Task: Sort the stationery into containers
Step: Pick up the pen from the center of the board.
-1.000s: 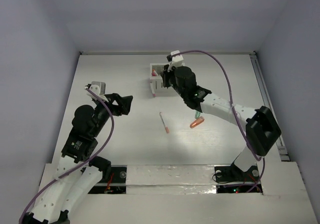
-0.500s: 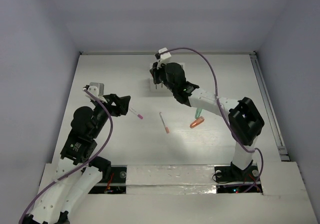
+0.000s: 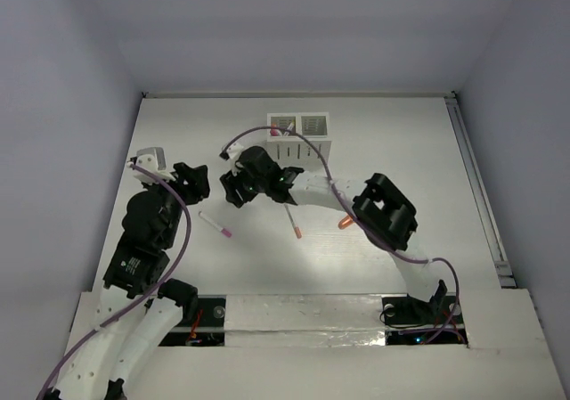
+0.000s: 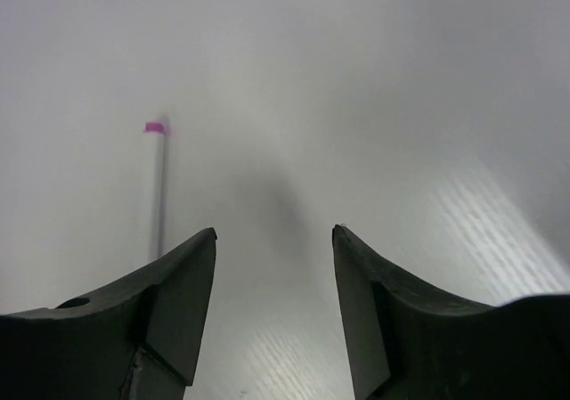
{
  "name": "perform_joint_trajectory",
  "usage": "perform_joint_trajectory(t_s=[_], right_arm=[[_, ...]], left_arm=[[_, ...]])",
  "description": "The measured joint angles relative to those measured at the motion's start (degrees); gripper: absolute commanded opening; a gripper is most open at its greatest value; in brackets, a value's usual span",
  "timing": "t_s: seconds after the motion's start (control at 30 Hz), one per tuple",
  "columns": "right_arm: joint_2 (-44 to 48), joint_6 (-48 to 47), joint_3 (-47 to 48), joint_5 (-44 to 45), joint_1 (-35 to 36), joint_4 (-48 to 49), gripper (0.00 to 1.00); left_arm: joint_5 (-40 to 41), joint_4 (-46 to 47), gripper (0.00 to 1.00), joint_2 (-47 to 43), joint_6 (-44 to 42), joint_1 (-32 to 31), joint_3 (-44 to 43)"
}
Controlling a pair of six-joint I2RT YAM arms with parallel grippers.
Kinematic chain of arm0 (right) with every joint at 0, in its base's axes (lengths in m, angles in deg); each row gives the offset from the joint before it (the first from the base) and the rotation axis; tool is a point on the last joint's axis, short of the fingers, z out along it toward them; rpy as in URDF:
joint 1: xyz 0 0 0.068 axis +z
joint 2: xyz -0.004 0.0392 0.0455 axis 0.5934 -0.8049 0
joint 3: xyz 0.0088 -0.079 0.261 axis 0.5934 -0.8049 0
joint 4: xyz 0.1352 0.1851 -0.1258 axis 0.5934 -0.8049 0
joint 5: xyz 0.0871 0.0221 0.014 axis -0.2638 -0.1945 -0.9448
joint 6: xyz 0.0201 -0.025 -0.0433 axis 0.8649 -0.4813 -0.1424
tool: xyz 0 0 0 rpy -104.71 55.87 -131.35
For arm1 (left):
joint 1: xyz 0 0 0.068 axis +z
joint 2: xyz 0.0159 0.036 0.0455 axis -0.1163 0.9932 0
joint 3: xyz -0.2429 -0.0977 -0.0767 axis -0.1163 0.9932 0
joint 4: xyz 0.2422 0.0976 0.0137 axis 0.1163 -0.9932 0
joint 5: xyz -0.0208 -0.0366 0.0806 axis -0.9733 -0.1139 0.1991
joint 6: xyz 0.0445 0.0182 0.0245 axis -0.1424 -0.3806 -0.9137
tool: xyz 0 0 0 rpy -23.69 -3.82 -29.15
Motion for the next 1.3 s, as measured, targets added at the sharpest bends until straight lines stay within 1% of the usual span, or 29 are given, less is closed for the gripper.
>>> perform_joint_trajectory(t_s=[0.13, 0.23, 0.27, 0.3, 0.33, 0.37, 0.4, 0.57, 0.7, 0.77, 0.83, 1.03, 1.3], right_arm=[[-5.2, 0.1, 3.7, -2.0, 3.1, -3.4, 0.64], [-7.2, 0.1, 5.5, -2.5, 5.2, -5.0, 0.64], [-7.5, 0.1, 5.9, -2.6, 5.8, -5.4, 0.65], [-7.7, 0.2, 6.4, -2.6, 6.4, -5.7, 0.7], [-8.0, 0.4, 6.9, -2.6, 7.0, -5.7, 0.73], [-8.2, 0.5, 7.3, -2.6, 7.5, -5.7, 0.74], [-8.4, 0.5, 7.6, -2.6, 8.1, -5.7, 0.78], [-9.3, 1.4, 8.8, -2.6, 10.8, -5.5, 0.8], [-11.3, 1.6, 10.6, -2.6, 13.4, -5.3, 0.86], [-12.4, 1.4, 11.1, -2.6, 14.9, -5.1, 0.86], [-12.9, 0.8, 11.4, -1.6, 16.4, -4.5, 0.89], [-13.2, 0.5, 11.8, -1.2, 19.2, -4.0, 0.89], [-16.1, 1.0, 16.8, 1.4, 20.3, -5.5, 0.87]], left_arm=[[3.1, -0.7, 0.52, -0.6, 0.7, 0.5, -0.5], [4.6, -1.1, 0.55, -1.2, 1.0, 1.1, -0.6], [5.0, -1.1, 0.55, -1.5, 1.1, 1.3, -0.6], [5.4, -1.2, 0.55, -1.7, 1.2, 1.4, -0.7], [5.7, -1.2, 0.55, -1.8, 1.3, 1.5, -0.7], [5.7, -1.2, 0.55, -1.9, 1.3, 1.6, -0.7], [5.7, -1.3, 0.55, -1.9, 1.4, 1.7, -0.7], [5.6, -1.3, 0.55, -2.1, 1.5, 1.7, -0.7], [5.6, -1.3, 0.55, -2.7, 1.5, 1.7, -0.7], [5.4, -1.3, 0.55, -3.1, 1.4, 1.7, -0.7], [5.1, -1.3, 0.55, -3.3, 1.4, 1.7, -0.7], [3.8, -1.3, 0.55, -3.7, 1.4, 1.7, -0.7], [2.4, -1.2, 0.55, -4.4, 1.3, 1.7, -0.7]])
